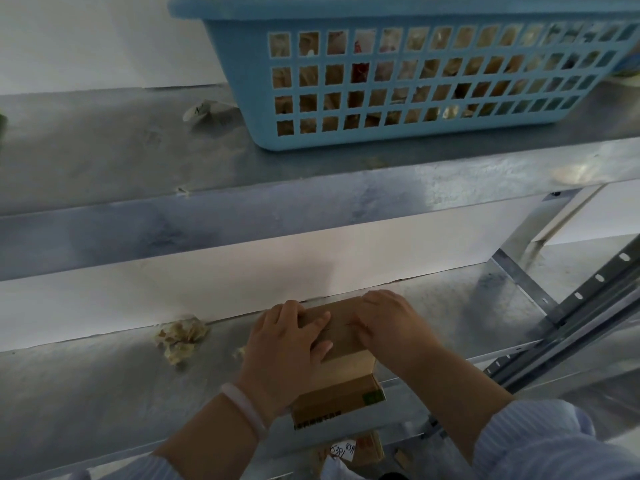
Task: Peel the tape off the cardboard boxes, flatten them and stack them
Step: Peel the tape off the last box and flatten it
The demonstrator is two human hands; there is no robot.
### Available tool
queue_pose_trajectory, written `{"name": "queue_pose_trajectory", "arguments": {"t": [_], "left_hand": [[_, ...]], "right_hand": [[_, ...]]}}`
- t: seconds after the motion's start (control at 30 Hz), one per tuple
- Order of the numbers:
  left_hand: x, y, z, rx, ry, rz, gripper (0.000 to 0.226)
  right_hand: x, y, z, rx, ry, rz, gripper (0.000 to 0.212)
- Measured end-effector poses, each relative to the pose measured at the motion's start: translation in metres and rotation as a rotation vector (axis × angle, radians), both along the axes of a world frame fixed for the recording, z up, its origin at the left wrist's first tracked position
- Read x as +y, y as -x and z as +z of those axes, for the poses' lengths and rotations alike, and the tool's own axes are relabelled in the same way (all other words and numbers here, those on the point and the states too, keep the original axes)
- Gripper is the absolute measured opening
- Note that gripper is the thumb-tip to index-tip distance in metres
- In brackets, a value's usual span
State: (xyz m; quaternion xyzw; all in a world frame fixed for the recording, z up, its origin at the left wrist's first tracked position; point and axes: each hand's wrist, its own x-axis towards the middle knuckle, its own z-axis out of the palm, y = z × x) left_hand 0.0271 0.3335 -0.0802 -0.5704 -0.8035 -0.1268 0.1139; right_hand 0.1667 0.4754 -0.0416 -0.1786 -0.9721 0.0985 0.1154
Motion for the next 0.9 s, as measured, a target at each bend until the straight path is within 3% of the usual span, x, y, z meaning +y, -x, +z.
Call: {"name": "queue_pose_trajectory", "arguments": {"t": [0.1,0.2,0.27,0.5,0.67,0.7,0.77,0.83,0.9], "left_hand": [[-0.001,0.0,-0.002,-0.005,-0.007,0.004,0.048],[0.001,-0.001,-0.005,-0.003,-0.002,-0.022,0.049],[0.002,-0.002,-0.009,0.025,0.009,-0.039,0.05],[-0.001,-0.001,-0.014,-0.028,0.02,-0.031,0.049],[-0.001,0.0,-0.011,-0.051,0.037,-0.013,0.048],[-0.001,0.0,-0.011,-0.057,0.04,-0.016,0.048],[0.0,-0.001,-0.01,-0.064,0.043,-0.019,0.048],[0.0,-0.001,-0.01,-0.07,0.043,-0.017,0.049],[0.0,0.0,-0.011,-0.074,0.052,-0.015,0.049]], "right_hand": [[-0.002,-0.002,0.002,-0.056,0.091,-0.055,0.03],[0.0,-0.002,-0.001,-0.048,0.295,-0.213,0.023],[0.001,-0.003,-0.003,-0.039,0.387,-0.315,0.029],[-0.004,-0.003,-0.008,-0.028,0.379,-0.401,0.011],[0.015,-0.014,-0.015,0.195,0.736,-0.617,0.008],[0.018,-0.018,-0.015,0.222,0.745,-0.635,0.008],[0.02,-0.024,-0.017,0.162,0.569,-0.608,0.008],[0.017,-0.027,-0.021,0.058,0.33,-0.5,0.01],[0.013,-0.026,-0.026,0.045,0.27,-0.4,0.008]]}}
